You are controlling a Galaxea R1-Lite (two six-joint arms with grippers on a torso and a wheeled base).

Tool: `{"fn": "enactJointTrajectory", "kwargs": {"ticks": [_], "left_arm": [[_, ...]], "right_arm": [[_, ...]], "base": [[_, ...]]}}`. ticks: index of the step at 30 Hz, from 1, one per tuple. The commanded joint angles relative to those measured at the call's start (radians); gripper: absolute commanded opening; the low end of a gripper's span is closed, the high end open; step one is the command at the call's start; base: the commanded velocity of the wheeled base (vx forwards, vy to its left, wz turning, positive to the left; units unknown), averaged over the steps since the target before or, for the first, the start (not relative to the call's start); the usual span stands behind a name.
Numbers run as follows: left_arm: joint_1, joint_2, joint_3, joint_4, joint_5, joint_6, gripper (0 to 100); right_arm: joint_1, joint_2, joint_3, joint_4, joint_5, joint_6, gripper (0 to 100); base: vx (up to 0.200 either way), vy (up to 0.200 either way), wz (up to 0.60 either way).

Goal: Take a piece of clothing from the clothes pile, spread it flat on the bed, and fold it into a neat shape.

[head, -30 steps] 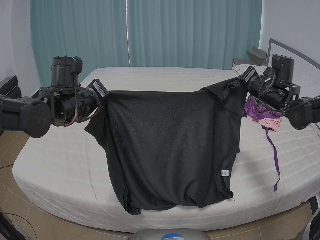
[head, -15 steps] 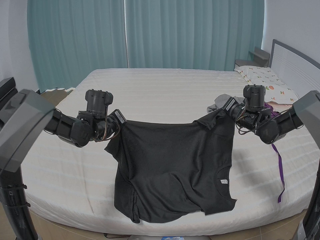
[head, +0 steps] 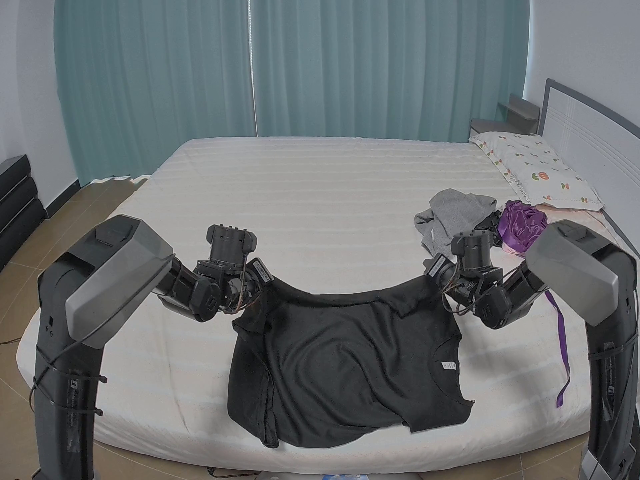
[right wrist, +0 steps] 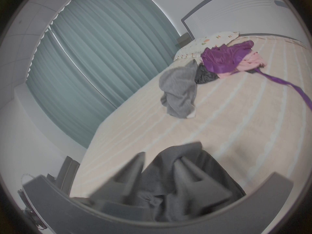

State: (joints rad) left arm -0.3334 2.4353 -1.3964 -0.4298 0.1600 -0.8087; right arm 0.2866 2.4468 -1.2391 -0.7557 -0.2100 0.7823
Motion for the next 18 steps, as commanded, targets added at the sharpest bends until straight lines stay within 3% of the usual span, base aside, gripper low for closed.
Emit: {"fn": "enactJointTrajectory", "kwargs": {"ticks": [1,5,9,14,18], "left_arm": [[0.002,0.087,-0.052,-0.001,0.032,-0.004,100],[0.033,0.091,-0.058,0.003,0.099,-0.003,100],[0.054,0.037,-0.044,0.006,0.104,-0.015,100],[0.06,-0.033,0.022,0.034,0.084,-0.038,100],[0.073,-0.13,0.169,0.023,0.012,-0.061,100]], "right_arm": [[-0.001,0.104,0.0,-0.014,-0.006,0.005,100],[-0.041,0.061,0.003,-0.094,-0.026,0.011,100],[-0.06,0.021,0.023,-0.094,-0.026,0.037,100],[-0.061,-0.015,0.106,-0.1,-0.002,0.069,100],[-0.06,-0.098,0.244,-0.106,0.08,0.135,100]], "base": [[0.0,0.0,0.0],[0.0,0.0,0.0],[0.0,0.0,0.0],[0.0,0.0,0.0],[0.0,0.0,0.0]]}}
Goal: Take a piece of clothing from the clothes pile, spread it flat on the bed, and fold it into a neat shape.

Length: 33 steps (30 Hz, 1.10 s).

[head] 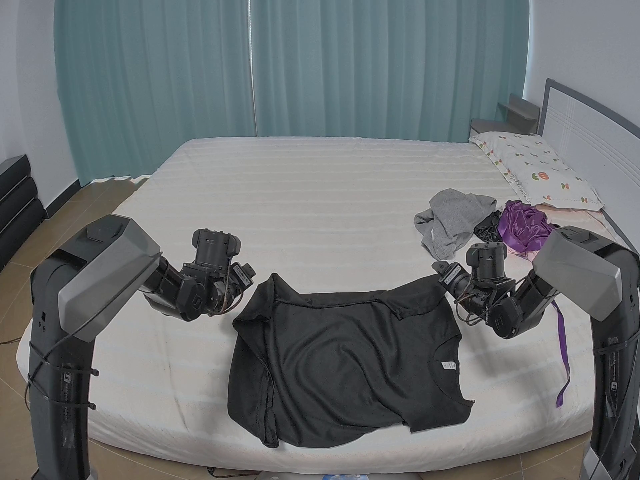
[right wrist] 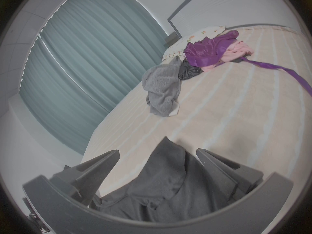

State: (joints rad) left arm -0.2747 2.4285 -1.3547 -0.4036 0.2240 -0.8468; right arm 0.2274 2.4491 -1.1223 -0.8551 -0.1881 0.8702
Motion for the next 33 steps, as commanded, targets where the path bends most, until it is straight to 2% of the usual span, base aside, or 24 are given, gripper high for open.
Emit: {"fn": "enactJointTrajectory", "kwargs": {"ticks": [1,3,6,7,11,15,19,24,33], "left_arm": [[0.014,-0.154,0.167,-0.004,-0.078,-0.038,100],[0.012,-0.192,0.22,-0.006,-0.109,-0.058,100],[0.003,-0.316,0.397,-0.009,-0.198,-0.077,100],[0.003,-0.355,0.46,-0.009,-0.229,-0.078,100],[0.006,-0.396,0.565,-0.009,-0.273,-0.083,100],[0.006,-0.405,0.638,-0.05,-0.276,-0.121,100],[-0.001,-0.457,0.746,-0.146,-0.282,-0.213,100],[-0.008,-0.462,0.822,-0.181,-0.281,-0.219,100],[-0.011,-0.43,0.902,-0.279,-0.279,-0.222,100]], "right_arm": [[0.001,-0.124,0.159,-0.01,0.073,0.055,100],[0.006,-0.159,0.211,-0.019,0.095,0.069,100],[0.02,-0.252,0.391,-0.097,0.136,0.073,100],[0.027,-0.285,0.473,-0.147,0.17,0.067,100],[0.03,-0.337,0.631,-0.248,0.226,0.067,100],[0.032,-0.343,0.739,-0.312,0.248,0.066,100],[0.039,-0.34,0.797,-0.358,0.249,0.07,100],[0.053,-0.346,0.831,-0.363,0.249,0.072,100],[0.055,-0.332,0.872,-0.363,0.251,0.078,100]], "base": [[0.0,0.0,0.0],[0.0,0.0,0.0],[0.0,0.0,0.0],[0.0,0.0,0.0],[0.0,0.0,0.0],[0.0,0.0,0.0],[0.0,0.0,0.0],[0.0,0.0,0.0],[-0.2,0.067,0.0]]}}
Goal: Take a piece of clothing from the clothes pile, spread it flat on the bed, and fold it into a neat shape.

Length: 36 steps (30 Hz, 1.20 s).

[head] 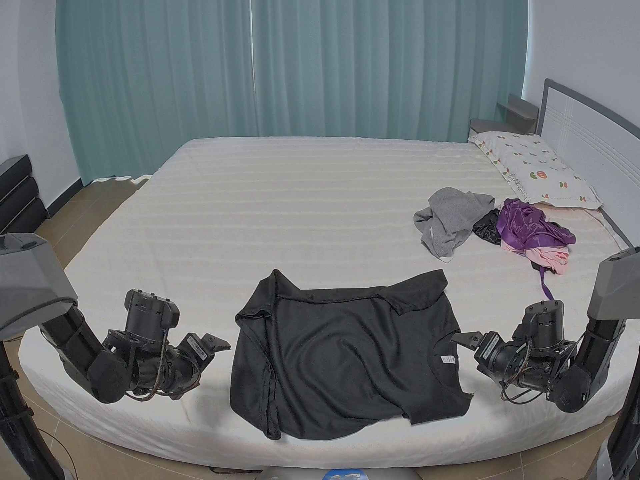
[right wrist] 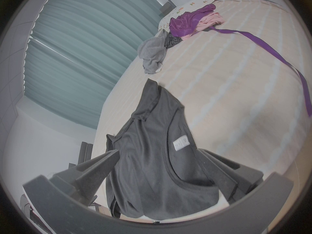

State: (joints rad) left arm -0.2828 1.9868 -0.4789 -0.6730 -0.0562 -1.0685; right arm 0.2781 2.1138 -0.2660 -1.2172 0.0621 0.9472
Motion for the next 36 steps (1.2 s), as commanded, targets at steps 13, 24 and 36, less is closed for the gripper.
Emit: {"fn": "enactJointTrajectory", "kwargs": {"ticks": [13,24,36], "left_arm": [[-0.013,0.029,0.045,-0.083,-0.001,-0.062,100],[-0.041,0.043,0.046,-0.083,0.009,-0.071,100],[-0.13,0.116,0.069,-0.145,0.111,-0.047,100]], "right_arm": [[0.032,0.008,0.024,-0.024,0.001,0.054,100],[0.033,0.035,0.025,-0.044,-0.001,0.05,100],[0.036,0.057,0.027,-0.07,-0.001,0.05,100]], "base": [[0.0,-0.031,0.0],[0.0,-0.182,0.0],[0.0,0.0,0.0]]}}
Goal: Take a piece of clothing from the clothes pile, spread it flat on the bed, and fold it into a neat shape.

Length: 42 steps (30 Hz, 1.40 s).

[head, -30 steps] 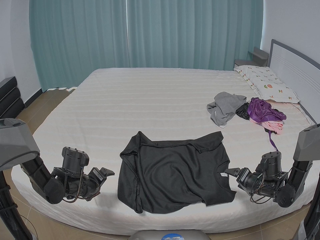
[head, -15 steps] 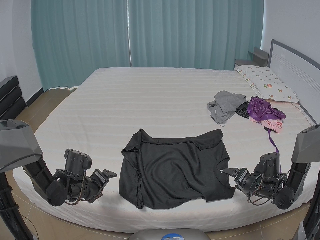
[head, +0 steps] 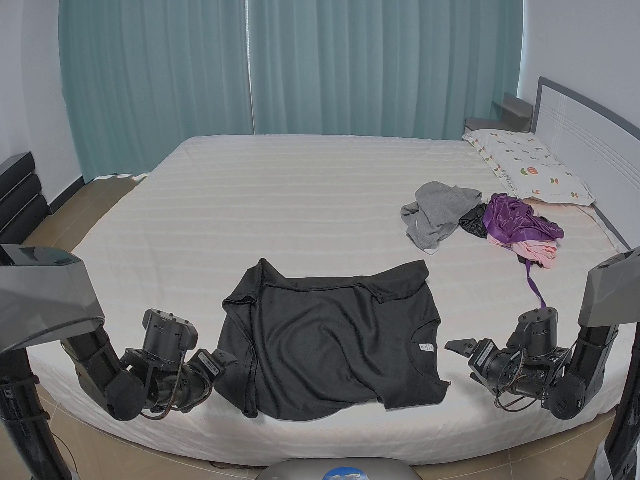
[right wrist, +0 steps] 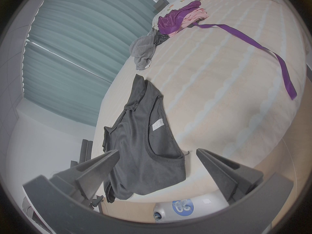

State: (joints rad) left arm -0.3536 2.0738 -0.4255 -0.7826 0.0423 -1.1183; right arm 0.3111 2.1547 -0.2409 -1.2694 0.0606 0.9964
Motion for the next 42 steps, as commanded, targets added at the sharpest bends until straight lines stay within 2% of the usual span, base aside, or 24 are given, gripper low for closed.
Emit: {"fn": "enactJointTrajectory", "kwargs": {"ticks": [1,5,7,12,17,18,28,35,37,42], "left_arm": [[-0.079,0.034,0.024,-0.05,0.013,0.003,100],[-0.122,0.038,0.037,-0.073,0.025,0.012,100],[-0.154,0.075,0.028,-0.076,0.068,0.054,100],[-0.211,0.126,0.017,-0.084,0.128,0.068,100],[-0.219,0.134,0.013,-0.095,0.146,0.097,100],[-0.219,0.134,0.013,-0.095,0.145,0.097,0],[-0.202,0.131,0.057,-0.093,0.148,0.086,0],[-0.136,0.057,0.119,-0.092,0.149,0.091,0],[-0.099,-0.015,0.169,-0.093,0.146,0.097,0],[-0.018,-0.067,0.212,-0.093,0.129,0.107,0]], "right_arm": [[0.003,0.022,0.002,-0.027,-0.001,-0.001,100],[0.014,0.036,0.012,-0.054,-0.002,-0.001,100],[0.022,0.045,0.023,-0.085,-0.004,-0.002,100],[0.023,0.045,0.023,-0.091,-0.005,-0.002,100],[0.023,0.047,0.023,-0.093,-0.005,-0.002,100],[0.023,0.047,0.023,-0.091,-0.005,-0.002,100],[0.022,0.06,0.025,-0.093,-0.007,-0.002,100],[0.023,0.062,0.028,-0.093,-0.004,-0.002,100],[0.023,0.062,0.026,-0.093,-0.002,-0.005,100],[0.049,0.086,0.015,-0.093,-0.01,-0.008,100]], "base": [[0.0,0.0,0.0],[0.0,0.0,0.0],[0.0,0.0,0.0],[0.0,0.0,0.0],[0.0,0.0,0.0],[0.0,0.0,0.0],[0.0,0.0,0.0],[0.0,0.0,0.0],[0.0,0.0,0.0],[0.0,0.0,0.0]]}}
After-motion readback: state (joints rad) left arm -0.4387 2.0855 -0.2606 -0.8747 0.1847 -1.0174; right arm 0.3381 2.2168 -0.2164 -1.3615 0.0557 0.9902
